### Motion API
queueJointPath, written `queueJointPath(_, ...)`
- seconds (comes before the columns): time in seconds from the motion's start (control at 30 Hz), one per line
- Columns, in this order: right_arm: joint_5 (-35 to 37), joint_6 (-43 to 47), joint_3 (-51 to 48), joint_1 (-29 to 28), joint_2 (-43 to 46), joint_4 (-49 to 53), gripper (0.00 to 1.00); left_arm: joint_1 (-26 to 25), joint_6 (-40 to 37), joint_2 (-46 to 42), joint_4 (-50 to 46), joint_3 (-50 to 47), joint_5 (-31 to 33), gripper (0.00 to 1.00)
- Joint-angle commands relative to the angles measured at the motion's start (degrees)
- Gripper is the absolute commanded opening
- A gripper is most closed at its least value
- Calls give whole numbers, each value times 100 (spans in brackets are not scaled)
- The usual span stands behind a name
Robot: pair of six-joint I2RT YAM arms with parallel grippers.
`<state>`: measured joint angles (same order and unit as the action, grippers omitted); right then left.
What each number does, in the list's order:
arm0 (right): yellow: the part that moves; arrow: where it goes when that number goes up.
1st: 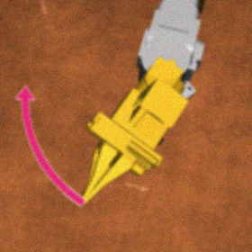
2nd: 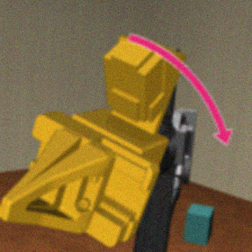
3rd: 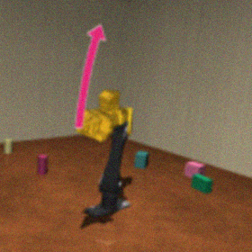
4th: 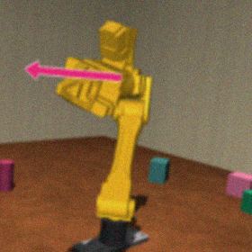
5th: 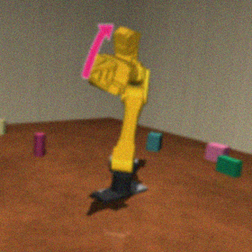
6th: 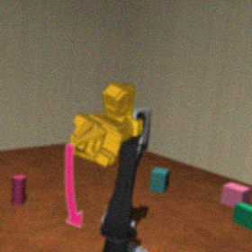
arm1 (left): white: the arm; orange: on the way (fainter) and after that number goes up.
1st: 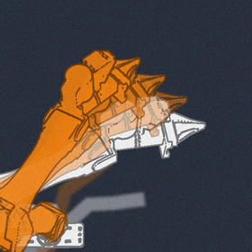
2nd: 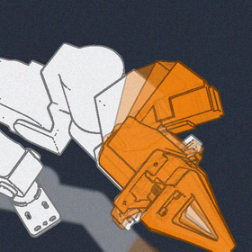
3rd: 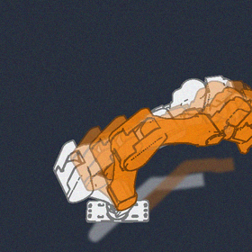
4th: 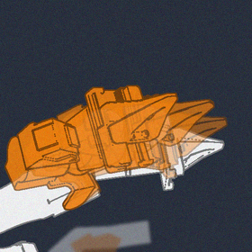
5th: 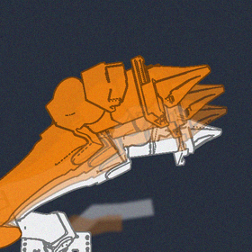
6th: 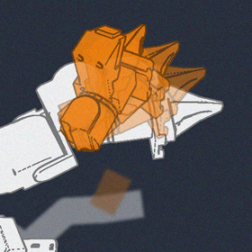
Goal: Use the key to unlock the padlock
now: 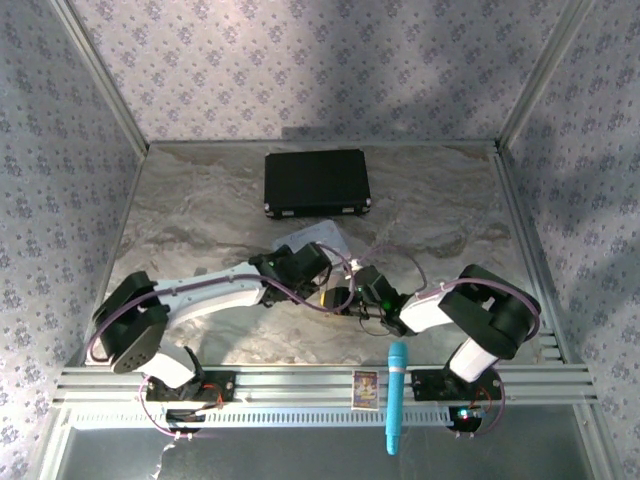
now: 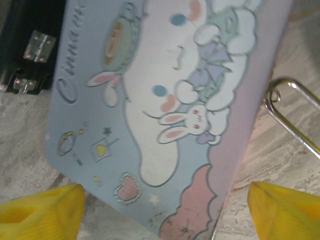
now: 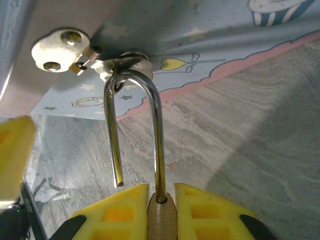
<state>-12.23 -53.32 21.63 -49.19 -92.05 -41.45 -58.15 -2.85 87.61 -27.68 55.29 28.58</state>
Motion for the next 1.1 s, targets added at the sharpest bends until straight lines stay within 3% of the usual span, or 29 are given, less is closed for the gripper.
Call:
queueJointPath(0.0, 176, -309, -32, -16, -145, -172, 5, 38, 81, 245, -76, -51, -8, 58)
queueJointPath(0.27, 742, -929, -197, -173, -363, -983, 2, -58, 139, 319, 54, -230, -6, 55)
queueJointPath(0.4, 1273, -1139, -50, -432, -443, -1027, 1, -226, 90, 594, -97, -85, 169, 53)
queueJointPath(0.6, 1992, -1803, -130, -592, -853, -1886, 1, -337, -201, 864, -120, -168, 200, 51)
queueJointPath(0.73, 1926, -2053, -19, -514, -1062, -2165, 1, -354, -303, 898, -141, -167, -28, 44)
queueJointPath(0.83, 1962, -2245, -70, -466, -1163, -2375, 1, -355, -337, 889, -148, -176, -90, 22)
queueJointPath(1.07, 1552, -2841, -102, -199, -1534, -3189, 0, -406, -423, 865, -121, -333, -191, 24)
